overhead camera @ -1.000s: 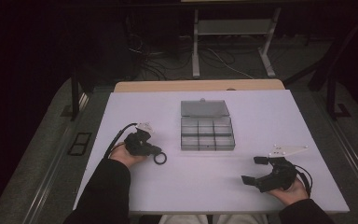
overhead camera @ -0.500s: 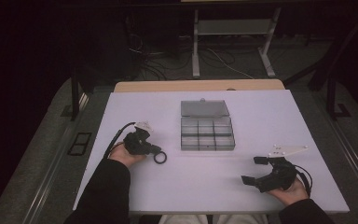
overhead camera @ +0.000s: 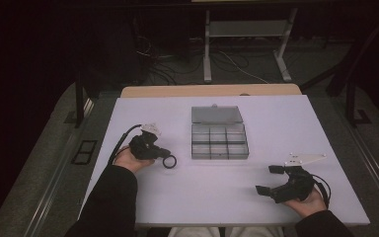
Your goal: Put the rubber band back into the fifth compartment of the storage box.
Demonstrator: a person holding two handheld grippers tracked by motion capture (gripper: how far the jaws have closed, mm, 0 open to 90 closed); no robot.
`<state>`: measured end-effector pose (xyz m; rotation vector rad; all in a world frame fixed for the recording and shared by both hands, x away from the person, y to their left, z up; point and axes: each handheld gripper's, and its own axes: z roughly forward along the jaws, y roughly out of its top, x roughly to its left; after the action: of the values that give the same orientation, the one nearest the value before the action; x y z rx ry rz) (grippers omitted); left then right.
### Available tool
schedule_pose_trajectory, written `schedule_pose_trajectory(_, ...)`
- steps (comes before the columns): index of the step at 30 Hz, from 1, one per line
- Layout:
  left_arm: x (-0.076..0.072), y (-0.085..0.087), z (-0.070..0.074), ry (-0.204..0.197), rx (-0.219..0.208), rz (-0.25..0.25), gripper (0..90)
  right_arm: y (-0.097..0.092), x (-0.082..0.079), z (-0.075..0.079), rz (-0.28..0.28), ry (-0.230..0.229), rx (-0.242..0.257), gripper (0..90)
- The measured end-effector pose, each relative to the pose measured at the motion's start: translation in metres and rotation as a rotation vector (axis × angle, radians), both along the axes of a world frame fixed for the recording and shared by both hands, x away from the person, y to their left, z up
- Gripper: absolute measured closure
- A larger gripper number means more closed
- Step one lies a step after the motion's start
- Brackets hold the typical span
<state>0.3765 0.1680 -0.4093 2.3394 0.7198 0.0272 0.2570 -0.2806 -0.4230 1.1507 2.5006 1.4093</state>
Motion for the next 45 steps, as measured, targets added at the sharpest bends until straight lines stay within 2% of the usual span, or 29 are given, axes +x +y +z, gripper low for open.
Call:
schedule_pose_trajectory(12, 0.004, -0.003, 0.017, -0.03, -0.004, -0.005, 88.4, 0.0, 0.0, 0.0, 0.003, -0.002, 0.0, 0.3)
schedule_pose_trajectory(15, 0.006, -0.004, 0.022, -0.034, 0.013, -0.015, 88.4, 0.001, 0.0, 0.0, 0.004, -0.002, 0.0, 0.3)
schedule_pose_trajectory(21, 0.008, -0.008, 0.032, -0.048, 0.008, -0.012, 88.4, 0.0, 0.0, 0.0, 0.003, -0.003, 0.0, 0.3)
schedule_pose_trajectory(29, 0.013, -0.015, 0.045, -0.068, 0.022, -0.031, 88.4, 0.0, 0.0, 0.0, 0.003, -0.001, 0.001, 0.3)
schedule_pose_trajectory(44, 0.022, -0.024, 0.066, -0.108, 0.021, -0.039, 88.4, -0.001, 0.0, 0.001, 0.0, 0.001, 0.009, 0.3)
schedule_pose_trajectory(45, 0.022, -0.025, 0.066, -0.112, 0.011, -0.032, 88.4, -0.001, 0.0, 0.0, 0.001, -0.002, 0.007, 0.3)
